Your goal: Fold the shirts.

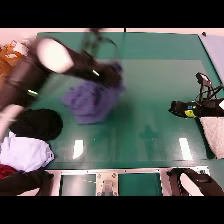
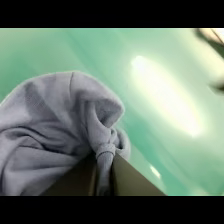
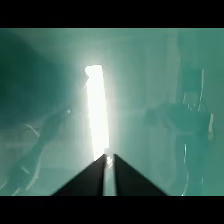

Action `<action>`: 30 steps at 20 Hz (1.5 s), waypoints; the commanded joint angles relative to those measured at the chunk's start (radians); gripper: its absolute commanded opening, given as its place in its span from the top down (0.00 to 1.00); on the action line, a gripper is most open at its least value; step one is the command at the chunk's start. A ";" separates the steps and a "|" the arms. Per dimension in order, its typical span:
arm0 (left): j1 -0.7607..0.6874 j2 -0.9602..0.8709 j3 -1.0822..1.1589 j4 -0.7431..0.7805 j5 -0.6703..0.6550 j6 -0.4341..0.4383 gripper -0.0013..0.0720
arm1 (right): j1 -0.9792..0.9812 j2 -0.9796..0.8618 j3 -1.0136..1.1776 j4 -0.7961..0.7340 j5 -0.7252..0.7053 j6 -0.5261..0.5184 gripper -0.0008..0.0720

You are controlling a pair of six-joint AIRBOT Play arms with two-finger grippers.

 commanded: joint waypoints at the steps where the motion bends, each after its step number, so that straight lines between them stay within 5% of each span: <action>1: -0.164 -0.124 -0.087 -0.089 0.073 -0.095 0.09 | -0.021 0.000 0.012 0.000 -0.007 -0.010 0.59; 2: -0.169 -0.161 -0.088 -0.133 0.061 -0.109 0.02 | -0.023 0.000 0.016 -0.001 -0.012 -0.010 0.55; 6: -0.066 -0.156 -0.049 -0.120 -0.089 -0.097 0.02 | -0.027 0.000 0.026 0.001 0.024 -0.007 0.31; 9: 0.105 -0.101 0.010 0.006 -0.255 -0.074 0.02 | -0.010 0.000 -0.049 0.018 0.033 0.018 0.30; 18: 0.534 -0.075 -0.019 0.117 -0.256 -0.017 0.02 | 0.313 -0.306 -0.234 0.377 -0.385 -0.044 0.29; 20: 0.561 -0.092 -0.022 0.119 -0.253 0.012 0.02 | 0.335 -0.396 -0.197 0.377 -0.412 -0.044 0.42; 22: 0.573 -0.116 -0.023 0.129 -0.241 0.031 0.02 | 0.312 -0.441 -0.159 0.343 -0.407 -0.073 0.95; 28: 0.573 -0.187 -0.076 0.115 -0.103 0.031 0.02 | 0.081 -0.446 0.009 0.132 -0.385 -0.098 0.96; 30: 0.573 -0.220 -0.099 0.051 -0.045 0.031 0.02 | 0.017 -0.467 0.073 0.129 -0.378 -0.182 0.96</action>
